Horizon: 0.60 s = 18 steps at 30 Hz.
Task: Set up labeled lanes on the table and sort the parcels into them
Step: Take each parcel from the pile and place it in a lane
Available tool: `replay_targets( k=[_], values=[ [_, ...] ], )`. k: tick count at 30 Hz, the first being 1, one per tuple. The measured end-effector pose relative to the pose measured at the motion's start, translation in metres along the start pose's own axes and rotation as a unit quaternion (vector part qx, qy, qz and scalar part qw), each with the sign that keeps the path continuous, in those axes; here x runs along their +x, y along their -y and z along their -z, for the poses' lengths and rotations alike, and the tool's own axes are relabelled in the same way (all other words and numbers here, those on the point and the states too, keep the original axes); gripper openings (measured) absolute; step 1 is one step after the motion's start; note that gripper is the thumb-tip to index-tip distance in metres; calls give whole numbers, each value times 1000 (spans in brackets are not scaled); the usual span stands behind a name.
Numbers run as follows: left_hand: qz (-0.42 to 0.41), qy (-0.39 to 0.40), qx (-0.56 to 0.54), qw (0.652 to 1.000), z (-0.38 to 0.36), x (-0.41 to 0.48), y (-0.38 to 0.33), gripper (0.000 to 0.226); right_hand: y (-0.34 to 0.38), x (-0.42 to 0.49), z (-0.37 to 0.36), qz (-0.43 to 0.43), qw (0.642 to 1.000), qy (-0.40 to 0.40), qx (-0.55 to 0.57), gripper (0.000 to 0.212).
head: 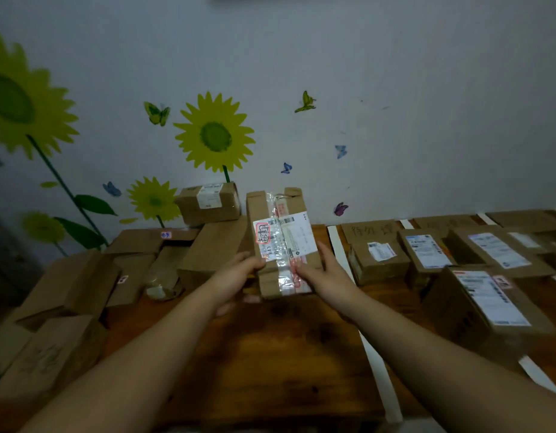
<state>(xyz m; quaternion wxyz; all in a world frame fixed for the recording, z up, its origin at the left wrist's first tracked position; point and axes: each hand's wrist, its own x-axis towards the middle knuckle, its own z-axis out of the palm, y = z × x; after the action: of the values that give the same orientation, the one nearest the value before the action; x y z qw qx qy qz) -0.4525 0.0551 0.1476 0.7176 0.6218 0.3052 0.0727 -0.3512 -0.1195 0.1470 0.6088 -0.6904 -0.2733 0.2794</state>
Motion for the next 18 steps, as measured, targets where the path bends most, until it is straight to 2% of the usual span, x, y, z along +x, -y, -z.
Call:
replay_targets(
  k=[3,7,11,15,18],
  values=[
    [-28,47,-8,998,3,-12,-6,25,16,-12,-1,19,1000,0,19,68],
    [-111,52,6,992,2,-37,-15,49,34,-31,-20,94,994,-46,41,62],
    [-183,63,2,981,12,-62,-22,53,49,-51,-40,165,983,-83,-14,63],
    [-199,98,3,975,22,-77,-18,57,50,-76,-51,168,980,-100,-34,65],
    [-177,91,36,979,17,-80,2,80,38,-97,-51,124,988,-74,-44,63]
  ],
)
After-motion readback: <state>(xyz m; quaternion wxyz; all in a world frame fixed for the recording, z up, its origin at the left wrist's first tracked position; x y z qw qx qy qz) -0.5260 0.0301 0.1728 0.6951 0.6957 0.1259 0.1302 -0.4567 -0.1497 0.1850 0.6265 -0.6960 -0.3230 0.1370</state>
